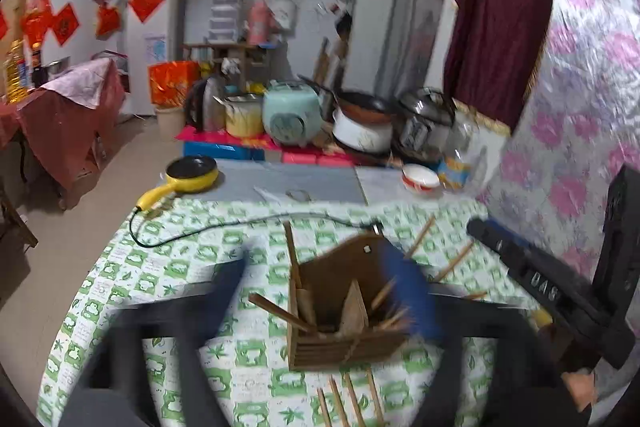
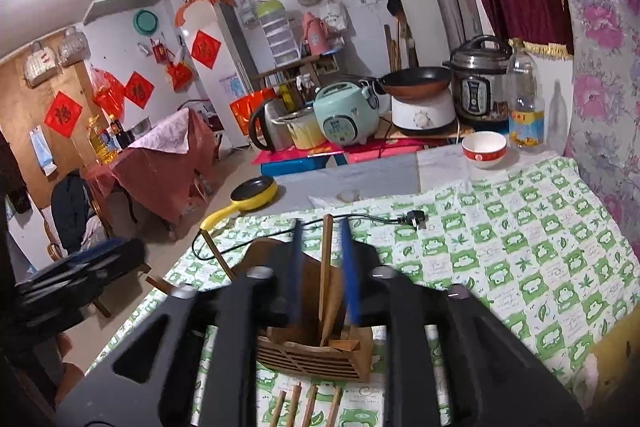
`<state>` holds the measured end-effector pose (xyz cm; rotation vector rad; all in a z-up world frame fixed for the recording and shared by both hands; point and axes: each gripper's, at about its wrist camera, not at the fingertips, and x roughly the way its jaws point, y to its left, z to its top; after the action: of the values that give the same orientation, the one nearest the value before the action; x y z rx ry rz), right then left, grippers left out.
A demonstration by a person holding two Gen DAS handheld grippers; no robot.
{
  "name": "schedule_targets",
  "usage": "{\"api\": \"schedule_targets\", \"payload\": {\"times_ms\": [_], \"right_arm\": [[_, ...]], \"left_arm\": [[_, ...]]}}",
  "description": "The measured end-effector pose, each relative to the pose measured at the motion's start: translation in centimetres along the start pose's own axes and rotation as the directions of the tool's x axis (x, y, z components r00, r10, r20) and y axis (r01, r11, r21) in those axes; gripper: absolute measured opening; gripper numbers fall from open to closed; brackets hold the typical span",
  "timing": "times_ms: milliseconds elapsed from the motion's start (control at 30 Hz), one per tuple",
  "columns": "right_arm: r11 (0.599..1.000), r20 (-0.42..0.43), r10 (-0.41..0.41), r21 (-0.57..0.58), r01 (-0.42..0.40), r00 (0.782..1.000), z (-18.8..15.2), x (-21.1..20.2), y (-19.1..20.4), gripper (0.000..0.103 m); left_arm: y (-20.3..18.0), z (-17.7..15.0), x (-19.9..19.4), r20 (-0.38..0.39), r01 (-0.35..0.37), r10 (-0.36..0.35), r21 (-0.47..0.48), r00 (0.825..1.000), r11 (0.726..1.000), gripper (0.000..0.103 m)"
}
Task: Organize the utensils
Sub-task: 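Open the right tool to drop its chopstick in while the left tool releases its own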
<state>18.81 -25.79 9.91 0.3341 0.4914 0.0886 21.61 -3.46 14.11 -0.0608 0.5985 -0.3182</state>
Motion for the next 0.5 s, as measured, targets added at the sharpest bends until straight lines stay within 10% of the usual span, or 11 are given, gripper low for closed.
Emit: {"api": "schedule_targets", "payload": {"times_ms": [500], "right_arm": [[0.999, 0.114, -0.025, -0.029, 0.029, 0.993, -0.1, -3.0, 0.9, 0.085]], "left_arm": [[2.0, 0.7, -1.0, 0.018, -0.032, 0.034, -0.085, 0.999, 0.996, 0.097]]}}
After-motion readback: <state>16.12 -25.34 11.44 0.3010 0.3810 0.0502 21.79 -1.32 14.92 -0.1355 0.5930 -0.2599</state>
